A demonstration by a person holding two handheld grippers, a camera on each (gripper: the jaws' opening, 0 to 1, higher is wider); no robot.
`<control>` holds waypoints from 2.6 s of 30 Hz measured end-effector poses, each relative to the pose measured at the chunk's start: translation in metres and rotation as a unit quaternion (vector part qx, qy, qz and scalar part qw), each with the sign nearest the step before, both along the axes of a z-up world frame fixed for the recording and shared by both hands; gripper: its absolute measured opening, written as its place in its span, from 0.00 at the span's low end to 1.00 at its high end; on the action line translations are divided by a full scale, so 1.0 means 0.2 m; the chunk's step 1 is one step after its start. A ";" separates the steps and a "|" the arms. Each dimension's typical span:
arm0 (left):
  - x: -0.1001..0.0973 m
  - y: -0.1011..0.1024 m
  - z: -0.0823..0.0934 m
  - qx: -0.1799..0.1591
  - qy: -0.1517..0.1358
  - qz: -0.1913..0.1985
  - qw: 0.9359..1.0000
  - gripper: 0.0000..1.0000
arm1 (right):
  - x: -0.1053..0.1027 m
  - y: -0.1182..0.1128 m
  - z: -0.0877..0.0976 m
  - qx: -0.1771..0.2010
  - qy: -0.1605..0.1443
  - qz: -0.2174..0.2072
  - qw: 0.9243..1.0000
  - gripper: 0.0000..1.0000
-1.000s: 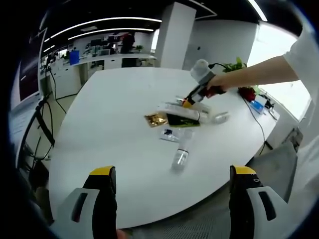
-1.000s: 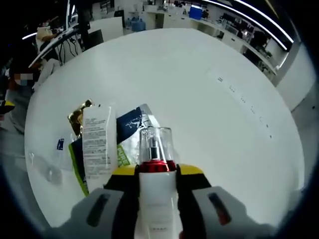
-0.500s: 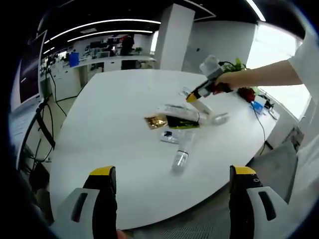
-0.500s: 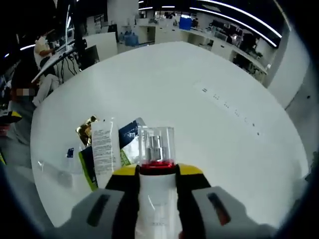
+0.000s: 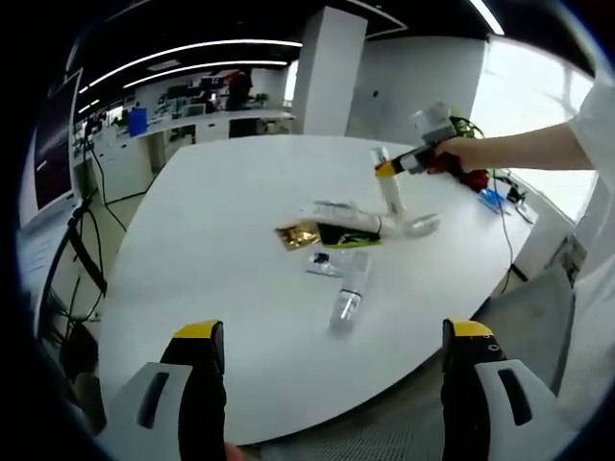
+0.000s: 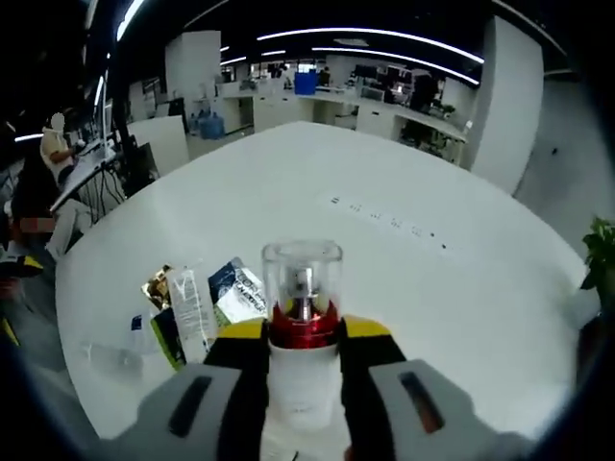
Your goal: Arrange the skincare products in the storage area until every visible bottle or jar stands upright without overlapping.
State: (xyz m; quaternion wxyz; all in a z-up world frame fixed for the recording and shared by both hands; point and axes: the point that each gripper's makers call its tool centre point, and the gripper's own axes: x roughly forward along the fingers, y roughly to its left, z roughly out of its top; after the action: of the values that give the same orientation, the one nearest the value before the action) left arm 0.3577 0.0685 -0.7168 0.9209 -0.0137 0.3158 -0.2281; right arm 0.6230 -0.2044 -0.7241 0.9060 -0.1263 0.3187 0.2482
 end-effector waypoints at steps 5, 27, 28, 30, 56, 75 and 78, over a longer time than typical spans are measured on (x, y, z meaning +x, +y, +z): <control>0.00 0.00 0.01 0.003 -0.003 -0.001 1.000 0.92 | -0.04 -0.05 0.03 0.015 -0.015 -0.027 0.999 0.27; -0.01 -0.02 -0.01 0.014 -0.007 -0.014 1.000 0.92 | -0.24 -0.21 0.03 0.070 -0.072 -0.239 0.966 0.27; -0.01 -0.02 -0.01 0.015 -0.007 -0.014 1.000 0.92 | -0.25 -0.22 0.03 0.070 -0.076 -0.249 0.963 0.27; -0.01 -0.02 -0.01 0.015 -0.007 -0.015 1.000 0.92 | -0.26 -0.23 0.03 0.065 -0.083 -0.253 0.962 0.27; -0.01 -0.02 -0.01 0.018 -0.012 -0.022 1.000 0.92 | -0.25 -0.30 0.04 0.031 -0.128 -0.256 0.958 0.29; -0.01 -0.02 -0.02 0.025 -0.015 -0.029 0.999 0.92 | -0.42 -0.26 -0.11 0.017 -0.085 -0.193 0.977 0.38; -0.01 -0.02 -0.02 0.025 -0.016 -0.029 0.999 0.92 | -0.46 -0.24 -0.12 0.017 -0.082 -0.182 0.980 0.42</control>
State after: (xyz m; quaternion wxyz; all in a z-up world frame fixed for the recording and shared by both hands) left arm 0.3550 0.0644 -0.7201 0.9188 0.0218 0.3073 -0.2469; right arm 0.5317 -0.2528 -0.7475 0.9610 -0.0706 0.2571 0.0733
